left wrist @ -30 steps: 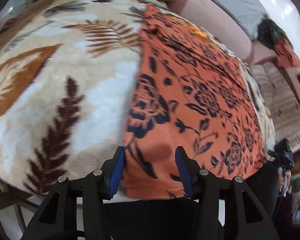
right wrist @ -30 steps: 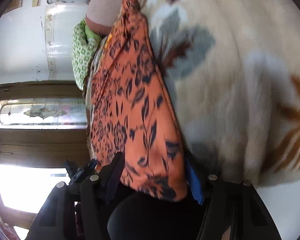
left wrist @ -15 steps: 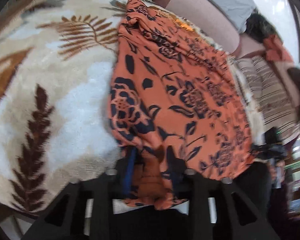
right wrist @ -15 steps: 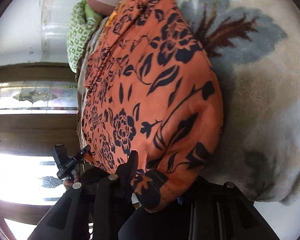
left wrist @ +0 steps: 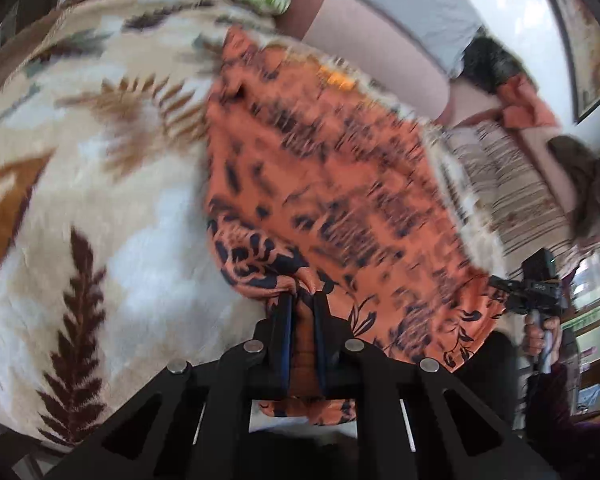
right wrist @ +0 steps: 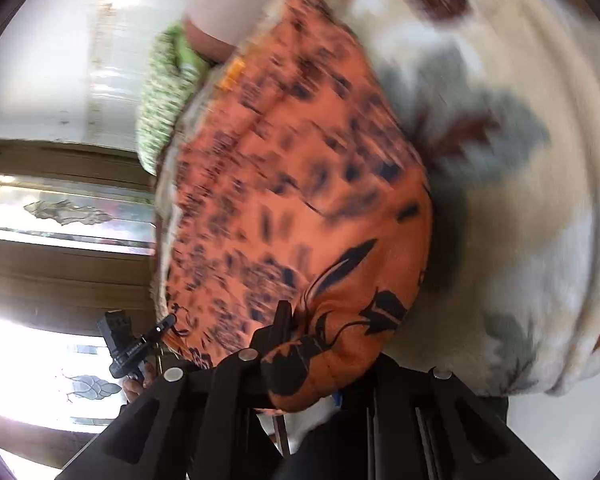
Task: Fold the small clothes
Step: 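Grasp the blouse hem with both grippers and lift it toward the collar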
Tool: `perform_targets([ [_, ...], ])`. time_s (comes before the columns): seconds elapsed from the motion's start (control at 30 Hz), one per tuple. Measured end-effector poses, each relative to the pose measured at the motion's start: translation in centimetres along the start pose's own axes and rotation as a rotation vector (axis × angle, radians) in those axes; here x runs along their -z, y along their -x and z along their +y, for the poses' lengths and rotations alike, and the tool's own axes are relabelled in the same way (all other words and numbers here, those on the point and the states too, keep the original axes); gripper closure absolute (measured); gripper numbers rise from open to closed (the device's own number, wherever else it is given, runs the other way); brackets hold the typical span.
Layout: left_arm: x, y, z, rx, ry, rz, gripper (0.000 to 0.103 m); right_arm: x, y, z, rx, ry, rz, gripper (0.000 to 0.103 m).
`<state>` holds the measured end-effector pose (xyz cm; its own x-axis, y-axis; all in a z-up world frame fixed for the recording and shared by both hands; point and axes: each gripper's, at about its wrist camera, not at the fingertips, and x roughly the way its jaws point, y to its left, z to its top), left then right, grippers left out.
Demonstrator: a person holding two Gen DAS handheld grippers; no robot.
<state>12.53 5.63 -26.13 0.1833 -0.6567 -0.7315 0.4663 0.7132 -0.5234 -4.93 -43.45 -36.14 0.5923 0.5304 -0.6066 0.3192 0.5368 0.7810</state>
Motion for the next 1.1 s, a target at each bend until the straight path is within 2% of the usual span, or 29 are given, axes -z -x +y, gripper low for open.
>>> perform_targets([
  [0.23,-5.9,5.1,-1.6,0.080,0.031,-0.200,0.099,-4.6,4.6,3.6,-0.086,0.054,-0.195,0.091],
  [0.33,-9.3,6.0,-1.8,0.051,0.030,-0.261,0.099,-7.1,5.0,4.7,-0.103,0.051,-0.248,0.091],
  [0.4,-10.5,5.9,-1.2,0.053,0.056,-0.267,0.099,-8.7,4.5,5.0,-0.111,0.042,-0.260,0.091],
  [0.47,-10.7,5.2,-0.3,0.072,0.113,-0.226,0.098,-9.7,4.1,5.2,-0.101,0.033,-0.285,0.091],
  [0.5,-10.3,4.7,0.1,0.037,0.130,-0.193,0.098,-10.0,4.0,4.8,-0.114,0.015,-0.287,0.091],
  [0.53,-9.3,4.0,0.6,-0.033,0.134,-0.146,0.090,-10.0,3.6,4.6,-0.117,0.003,-0.287,0.091],
  [0.57,-8.5,3.5,1.0,-0.076,0.135,-0.102,0.075,-10.0,3.3,4.4,-0.113,-0.004,-0.286,0.091],
  [0.63,-6.3,2.8,1.8,-0.128,0.140,-0.029,0.061,-9.7,3.2,3.8,-0.090,-0.002,-0.279,0.091],
  [0.8,-0.8,2.4,3.0,-0.141,0.185,0.068,0.059,-8.7,3.0,0.7,-0.064,-0.063,-0.257,0.091],
  [0.9,0.8,2.0,2.8,-0.130,0.193,0.066,0.058,-8.5,2.5,0.0,-0.069,-0.079,-0.248,0.091],
  [1.0,0.9,1.0,2.7,-0.097,0.210,0.029,0.051,-8.3,2.0,0.2,-0.070,-0.080,-0.233,0.091],
  [1.1,0.7,-0.5,2.9,-0.158,0.203,0.019,0.051,-8.0,1.7,0.5,-0.068,-0.077,-0.221,0.091],
])
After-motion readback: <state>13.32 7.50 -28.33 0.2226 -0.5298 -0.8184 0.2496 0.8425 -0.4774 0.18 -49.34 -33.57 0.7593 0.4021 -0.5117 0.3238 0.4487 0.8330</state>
